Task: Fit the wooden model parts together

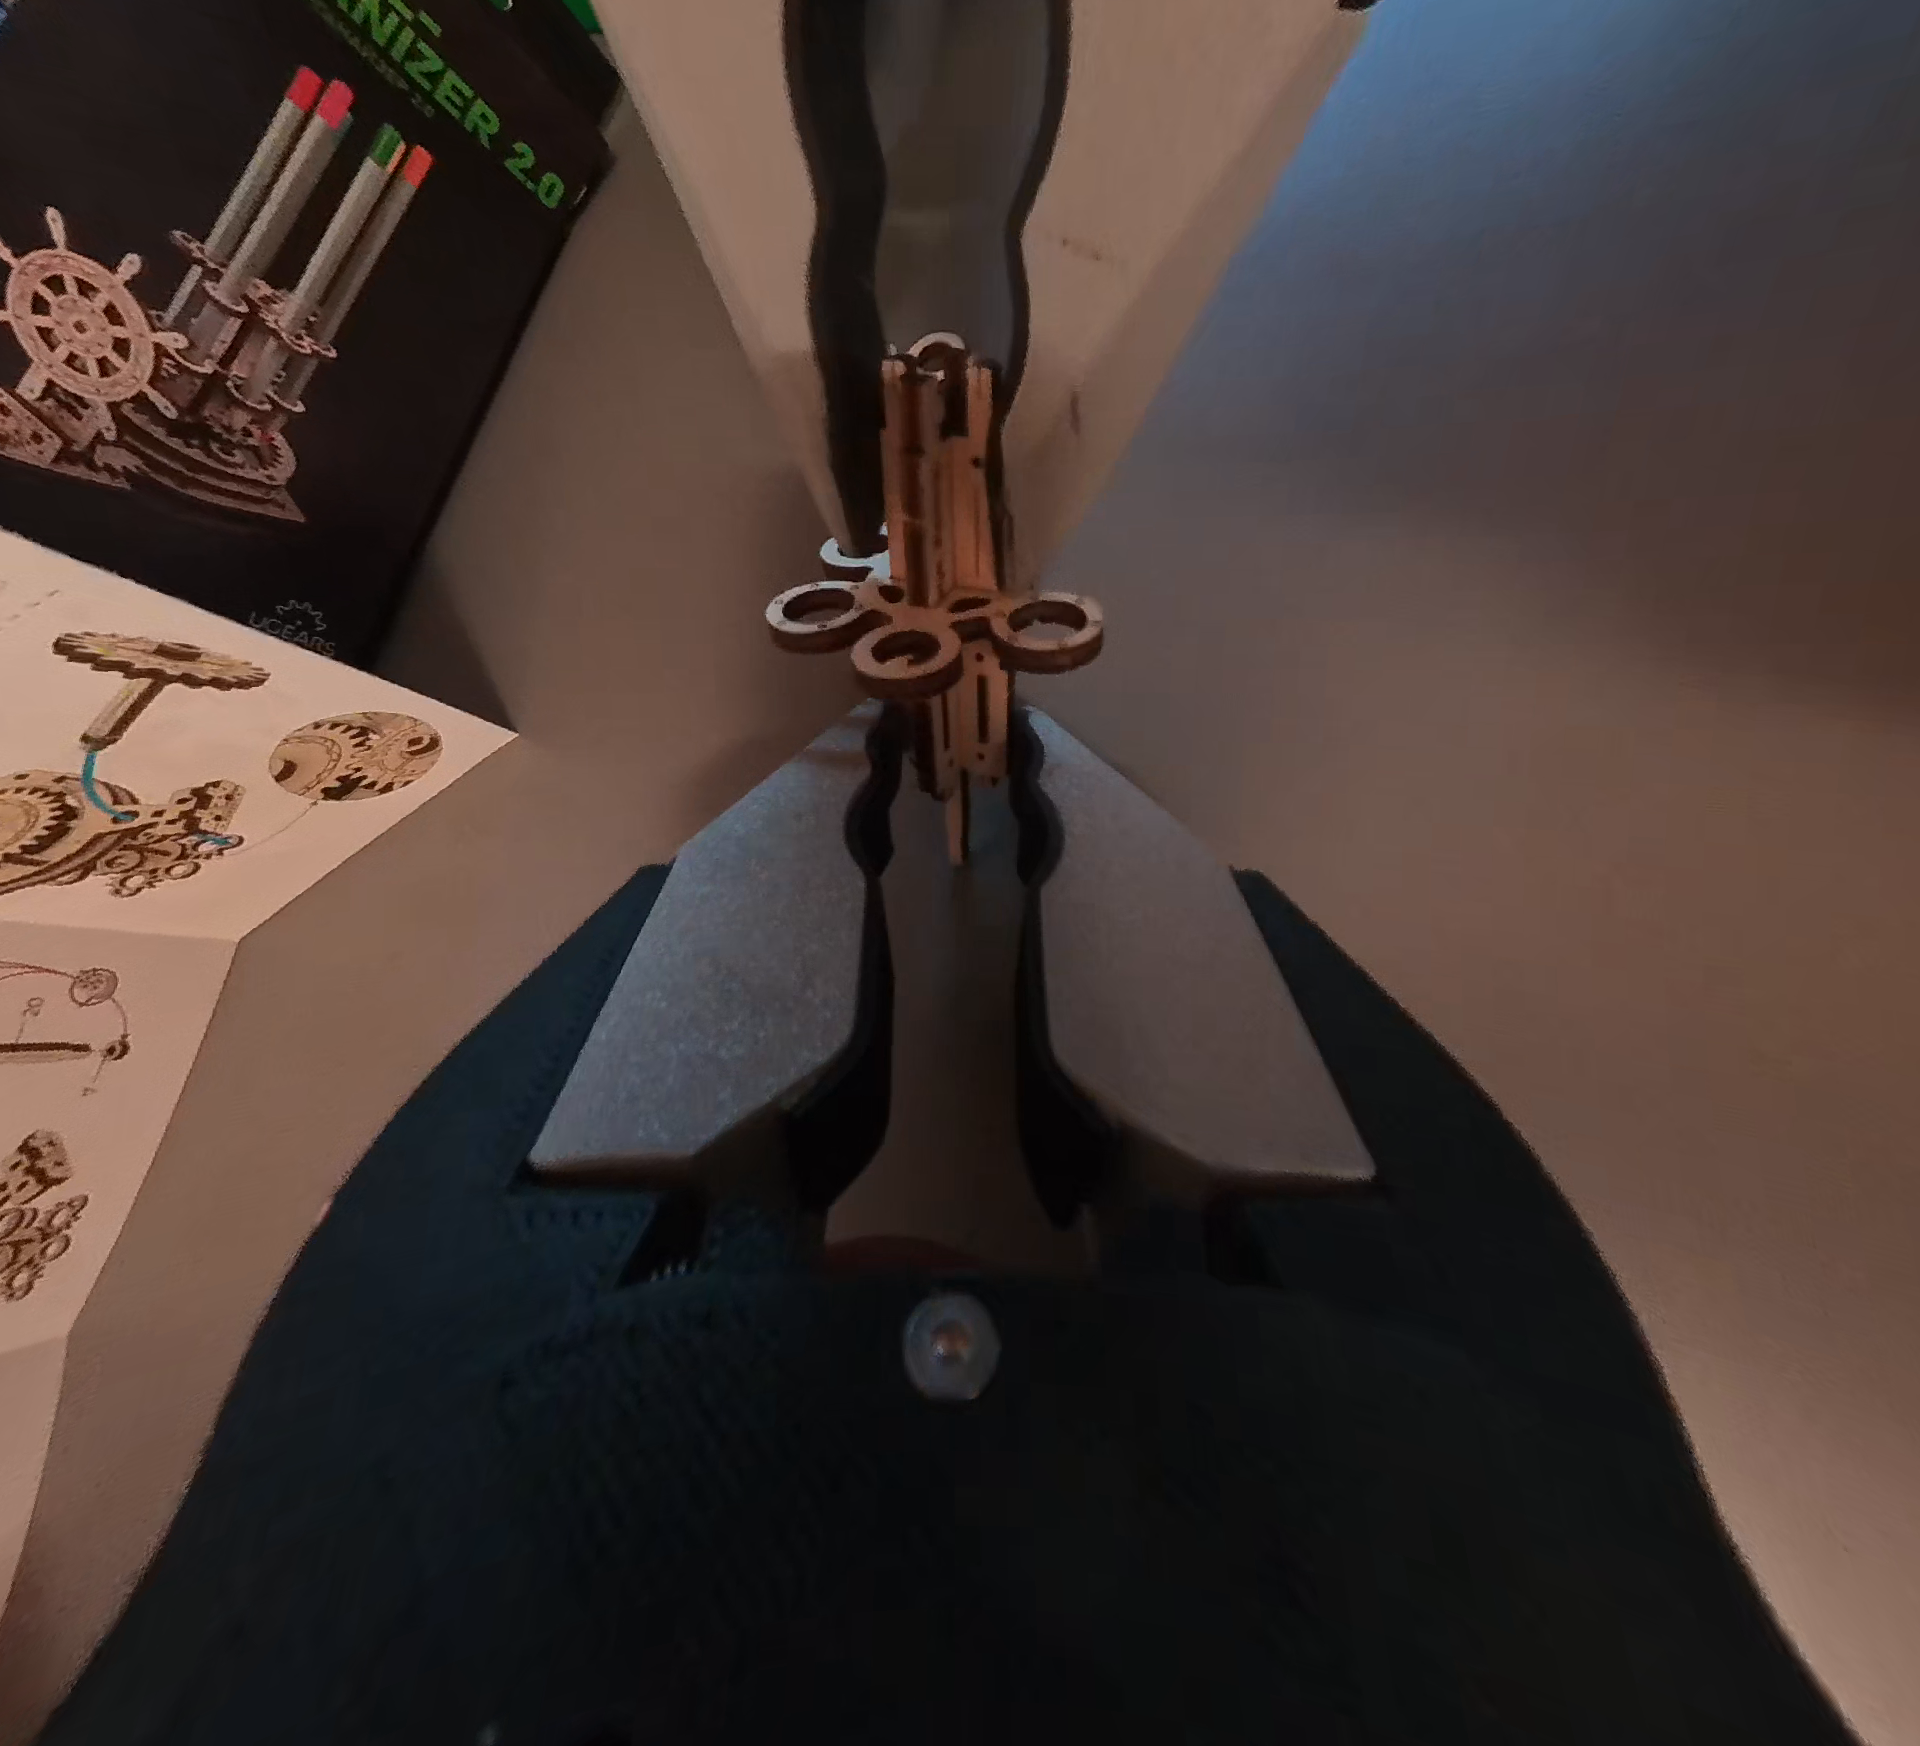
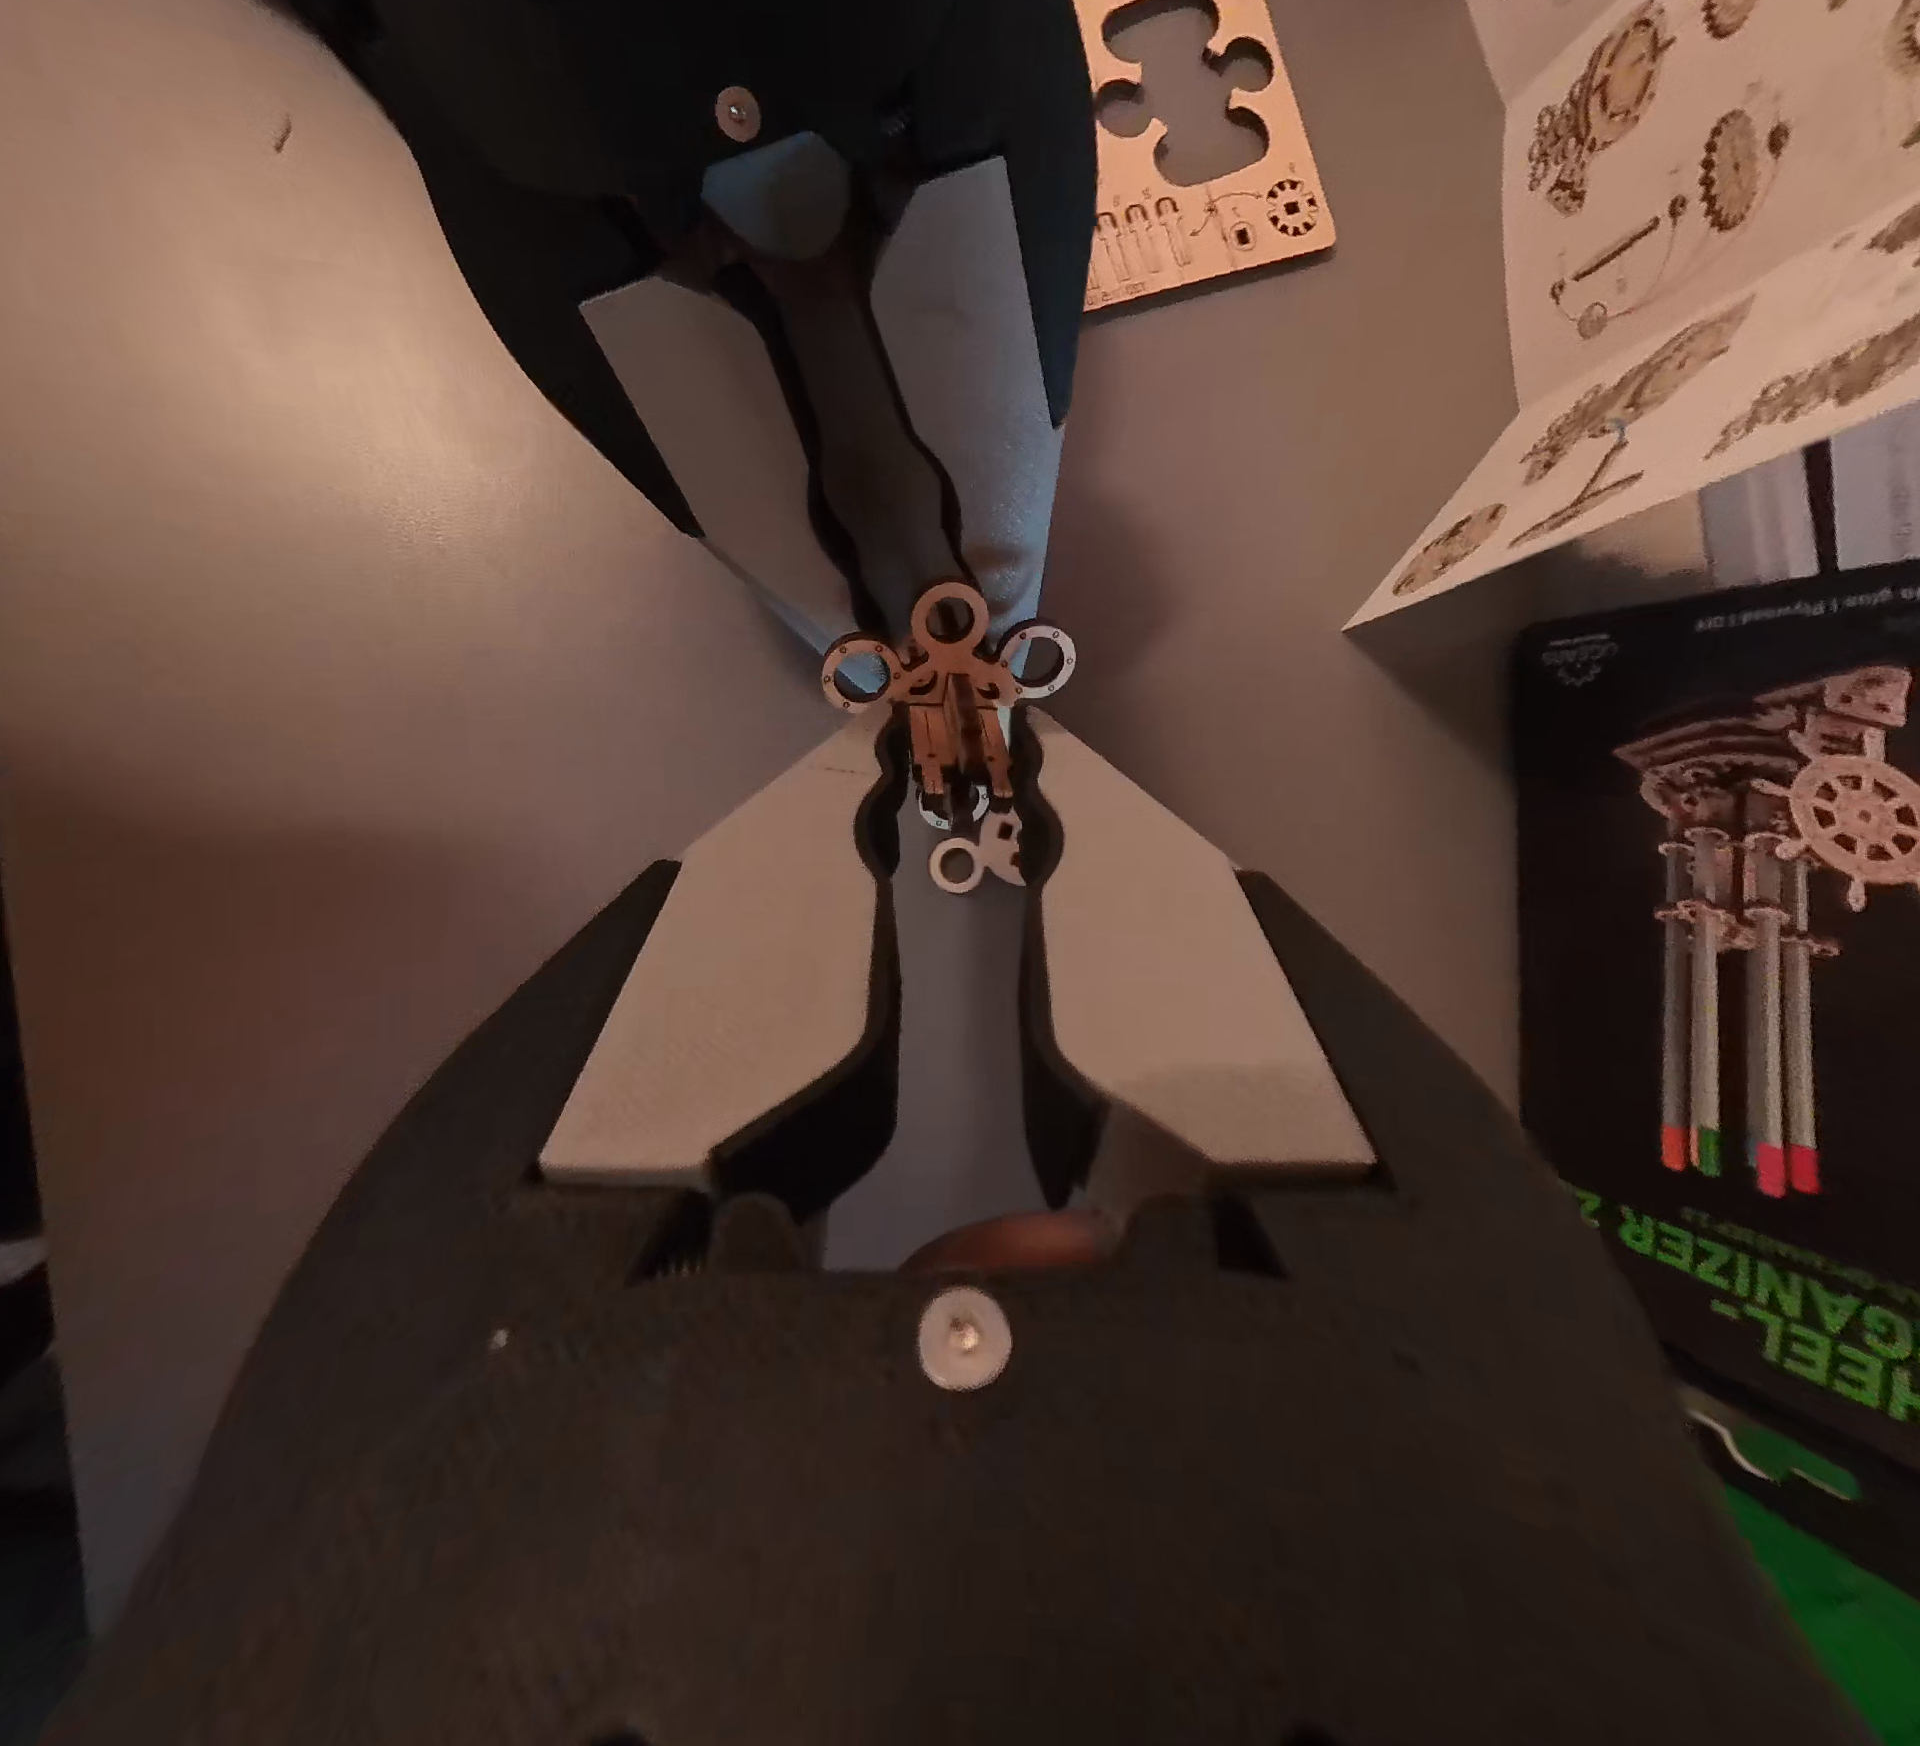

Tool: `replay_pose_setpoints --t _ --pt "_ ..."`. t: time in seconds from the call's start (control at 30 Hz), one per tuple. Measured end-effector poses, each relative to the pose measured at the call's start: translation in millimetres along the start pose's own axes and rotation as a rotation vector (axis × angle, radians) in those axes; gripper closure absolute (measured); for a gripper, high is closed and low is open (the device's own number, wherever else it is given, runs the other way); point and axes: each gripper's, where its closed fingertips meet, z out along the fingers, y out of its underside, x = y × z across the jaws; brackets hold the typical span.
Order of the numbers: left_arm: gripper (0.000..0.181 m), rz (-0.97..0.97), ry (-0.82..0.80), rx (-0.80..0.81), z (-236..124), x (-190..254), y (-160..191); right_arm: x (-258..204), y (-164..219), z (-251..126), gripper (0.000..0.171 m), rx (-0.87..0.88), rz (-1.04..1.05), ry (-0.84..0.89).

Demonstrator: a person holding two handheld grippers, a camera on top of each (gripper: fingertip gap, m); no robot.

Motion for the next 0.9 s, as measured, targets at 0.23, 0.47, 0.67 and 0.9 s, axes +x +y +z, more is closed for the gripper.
replay_pose_setpoints --t 0.23,0.47,0.67,0.9 --pt "0.165 -0.006 0.013 -0.043 2.9 -0.4 5.9 0.5 20.7 12.6 0.161 -0.196 -0.088 -0.050" --pt "0.164 0.007 0.053 -0.016 3.3 5.0 2.4 -1.2 21.4 8.4 0.156 -0.120 -0.072 -0.060" --pt "0.164 -0.066 0.136 0.127 -12.1 6.1 -13.7 -1.8 -0.6 -11.4 0.157 0.266 0.000 -0.041" --pt "0.163 0.027 0.162 0.429 -49.1 15.3 -41.5 -8.2 -21.7 -44.0 0.152 0.567 -0.004 0.028"
